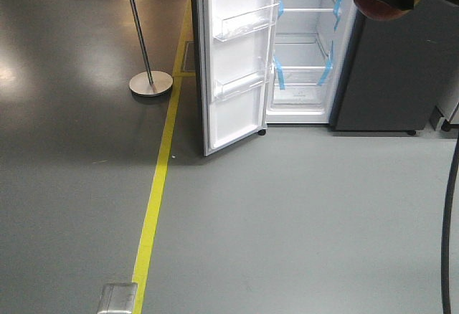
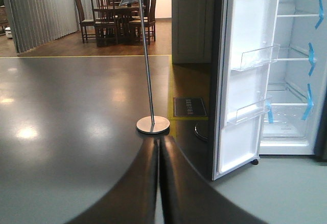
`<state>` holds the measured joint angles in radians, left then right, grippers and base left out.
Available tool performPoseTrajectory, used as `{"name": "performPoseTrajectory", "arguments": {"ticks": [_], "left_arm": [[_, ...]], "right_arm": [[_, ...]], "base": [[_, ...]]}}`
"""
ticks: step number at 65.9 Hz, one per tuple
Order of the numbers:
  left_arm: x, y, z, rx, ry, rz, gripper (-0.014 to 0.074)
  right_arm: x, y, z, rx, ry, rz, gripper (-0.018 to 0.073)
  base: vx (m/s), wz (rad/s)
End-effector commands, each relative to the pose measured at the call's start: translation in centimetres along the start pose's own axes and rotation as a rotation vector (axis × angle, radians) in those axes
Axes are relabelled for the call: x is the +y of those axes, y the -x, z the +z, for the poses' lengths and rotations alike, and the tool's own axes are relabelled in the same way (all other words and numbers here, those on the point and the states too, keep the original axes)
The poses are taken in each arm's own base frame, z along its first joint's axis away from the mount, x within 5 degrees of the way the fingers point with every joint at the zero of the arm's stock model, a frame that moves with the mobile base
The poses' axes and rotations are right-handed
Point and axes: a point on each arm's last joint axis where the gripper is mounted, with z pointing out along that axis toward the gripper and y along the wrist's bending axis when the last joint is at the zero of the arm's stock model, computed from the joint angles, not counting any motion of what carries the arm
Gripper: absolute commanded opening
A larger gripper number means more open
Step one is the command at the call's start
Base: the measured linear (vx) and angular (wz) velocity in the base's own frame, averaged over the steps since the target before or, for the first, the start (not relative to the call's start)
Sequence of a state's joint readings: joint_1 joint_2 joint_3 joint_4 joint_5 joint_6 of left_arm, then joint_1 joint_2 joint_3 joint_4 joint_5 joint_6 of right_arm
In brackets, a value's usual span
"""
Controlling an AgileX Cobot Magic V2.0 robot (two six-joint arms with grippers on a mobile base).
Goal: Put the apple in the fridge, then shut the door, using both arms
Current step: 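Approach the open refrigerator door, apple held in the right gripper, then drive up close to the refrigerator shelves with the apple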
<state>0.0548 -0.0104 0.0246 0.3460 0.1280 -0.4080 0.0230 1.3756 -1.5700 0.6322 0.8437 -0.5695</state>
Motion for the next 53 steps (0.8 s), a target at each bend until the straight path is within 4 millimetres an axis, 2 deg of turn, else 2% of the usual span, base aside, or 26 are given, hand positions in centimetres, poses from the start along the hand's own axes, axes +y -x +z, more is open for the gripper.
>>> {"name": "performPoseTrajectory", "arguments": {"ticks": [1, 53], "left_arm": [[-0.34, 1.32, -0.20, -0.093, -0.037, -0.007, -0.0006], [-0.34, 1.32, -0.20, -0.093, -0.037, -0.007, -0.0006]], "right_arm": [[0.56, 1.78, -1.81, -0.122, -0.017, -0.004, 0.0122], [0.56, 1.78, -1.81, -0.122, -0.017, -0.004, 0.0122]], "base": [[0.10, 0.00], [0.09, 0.00]]}}
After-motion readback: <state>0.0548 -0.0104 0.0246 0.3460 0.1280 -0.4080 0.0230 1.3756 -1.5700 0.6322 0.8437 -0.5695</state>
